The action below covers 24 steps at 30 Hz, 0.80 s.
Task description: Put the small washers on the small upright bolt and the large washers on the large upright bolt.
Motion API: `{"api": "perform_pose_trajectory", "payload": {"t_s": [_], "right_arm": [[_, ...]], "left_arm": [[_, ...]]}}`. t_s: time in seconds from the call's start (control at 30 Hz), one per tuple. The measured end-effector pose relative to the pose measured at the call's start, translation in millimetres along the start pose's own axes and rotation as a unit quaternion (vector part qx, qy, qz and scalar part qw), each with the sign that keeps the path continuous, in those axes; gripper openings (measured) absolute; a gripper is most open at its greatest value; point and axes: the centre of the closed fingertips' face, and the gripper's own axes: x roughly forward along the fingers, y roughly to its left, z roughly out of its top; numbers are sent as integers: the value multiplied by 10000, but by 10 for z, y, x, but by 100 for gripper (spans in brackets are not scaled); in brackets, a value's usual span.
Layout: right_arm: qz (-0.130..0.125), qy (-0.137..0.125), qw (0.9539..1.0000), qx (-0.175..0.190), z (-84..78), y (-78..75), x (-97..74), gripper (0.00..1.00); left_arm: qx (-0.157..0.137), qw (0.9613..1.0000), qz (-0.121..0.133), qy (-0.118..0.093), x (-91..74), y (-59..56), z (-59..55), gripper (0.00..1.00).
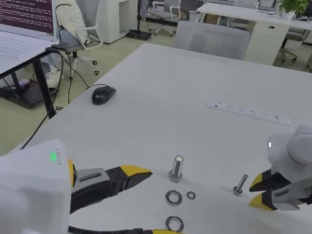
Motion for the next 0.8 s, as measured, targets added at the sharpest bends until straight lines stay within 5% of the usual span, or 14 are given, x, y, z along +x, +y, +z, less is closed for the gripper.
{"api": "perform_pose_trajectory", "payload": {"t_s": [0.33, 0.8], "right_arm": [[558, -147, 9969, -539, 378, 630, 266, 18], [915, -57, 9927, -781, 559, 878, 580, 21]], "left_arm": [[64, 10000, -34, -43, -31, -61, 17, 58], [45, 9998, 113, -155, -129, -11, 48, 58]]}}
